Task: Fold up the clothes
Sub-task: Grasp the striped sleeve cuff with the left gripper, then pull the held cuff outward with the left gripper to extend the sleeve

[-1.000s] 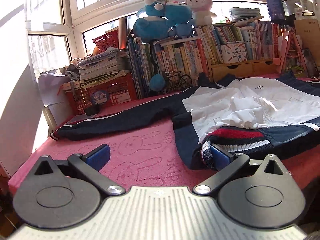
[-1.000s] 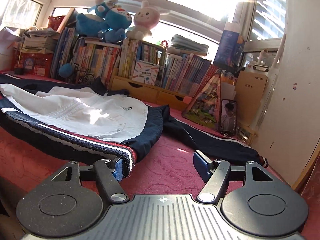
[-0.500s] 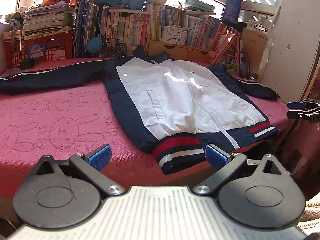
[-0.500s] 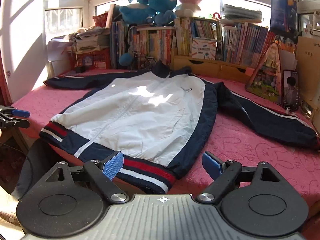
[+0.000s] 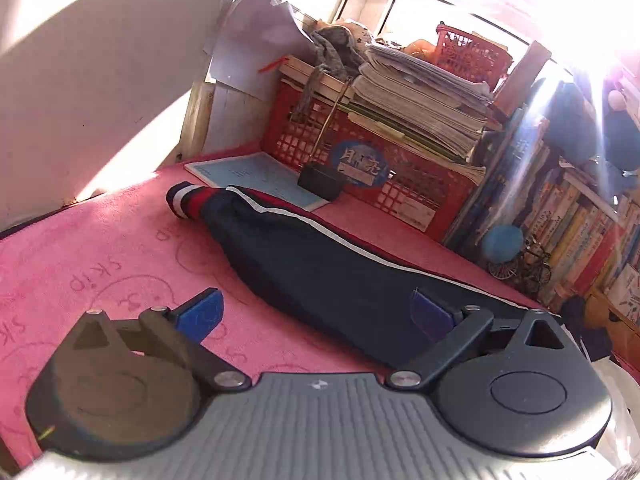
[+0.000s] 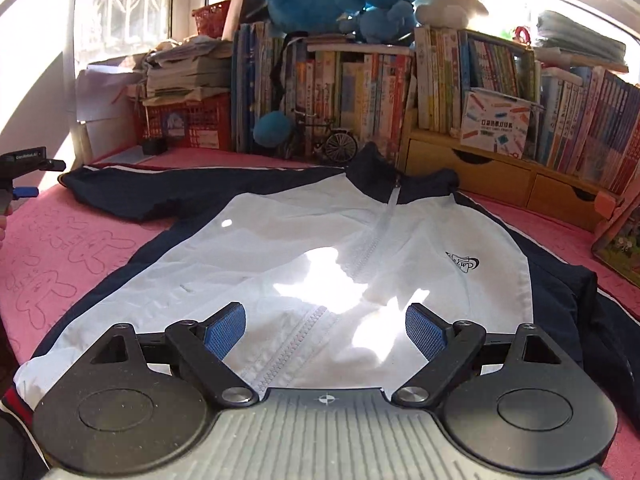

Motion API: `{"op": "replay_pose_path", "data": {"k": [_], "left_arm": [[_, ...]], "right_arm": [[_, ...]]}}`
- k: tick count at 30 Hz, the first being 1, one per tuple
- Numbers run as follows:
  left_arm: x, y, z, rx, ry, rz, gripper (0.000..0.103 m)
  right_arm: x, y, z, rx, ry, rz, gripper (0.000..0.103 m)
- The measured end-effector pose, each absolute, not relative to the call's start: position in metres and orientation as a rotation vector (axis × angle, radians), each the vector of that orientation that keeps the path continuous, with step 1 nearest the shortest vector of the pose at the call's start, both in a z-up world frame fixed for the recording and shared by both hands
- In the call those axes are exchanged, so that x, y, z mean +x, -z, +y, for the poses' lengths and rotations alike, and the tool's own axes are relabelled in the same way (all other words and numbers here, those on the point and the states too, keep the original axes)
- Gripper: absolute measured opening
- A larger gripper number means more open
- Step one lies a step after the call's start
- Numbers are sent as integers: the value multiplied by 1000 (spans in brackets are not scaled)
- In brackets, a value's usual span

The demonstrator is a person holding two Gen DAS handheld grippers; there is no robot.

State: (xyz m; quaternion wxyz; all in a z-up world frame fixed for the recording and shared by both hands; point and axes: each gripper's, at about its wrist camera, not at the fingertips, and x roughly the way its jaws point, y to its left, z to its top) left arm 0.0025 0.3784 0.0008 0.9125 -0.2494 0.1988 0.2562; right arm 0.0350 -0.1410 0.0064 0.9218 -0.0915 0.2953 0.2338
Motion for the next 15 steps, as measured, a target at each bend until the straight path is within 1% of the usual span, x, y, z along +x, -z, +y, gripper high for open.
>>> {"op": "replay_pose_path", "data": {"k": [1, 4, 6, 7, 8, 9, 12, 15], "left_arm": [[10, 5, 395, -535, -558, 414, 96], [32, 24, 435, -645, -618, 442, 81], [44, 34, 450, -695, -639, 445, 56], [50, 34, 453, -676, -672, 433, 49], [54, 34, 456, -666, -692, 436, 30], [58, 34, 459, -657, -710, 441, 17], [66, 30, 465, -637, -729, 431, 13], [76, 14, 470, -549, -750, 395, 12]], "right_arm": [[43, -1, -133, -198, -484, 622, 88], [62, 12, -118, -229, -488, 660, 88], [74, 19, -111, -237, -482, 680, 88], [80, 22, -108, -241, -479, 691, 88], [85, 24, -106, -239, -474, 700, 88], [92, 26, -105, -236, -470, 707, 88], [108, 28, -100, -223, -467, 723, 88], [125, 28, -90, -215, -480, 734, 88]]}}
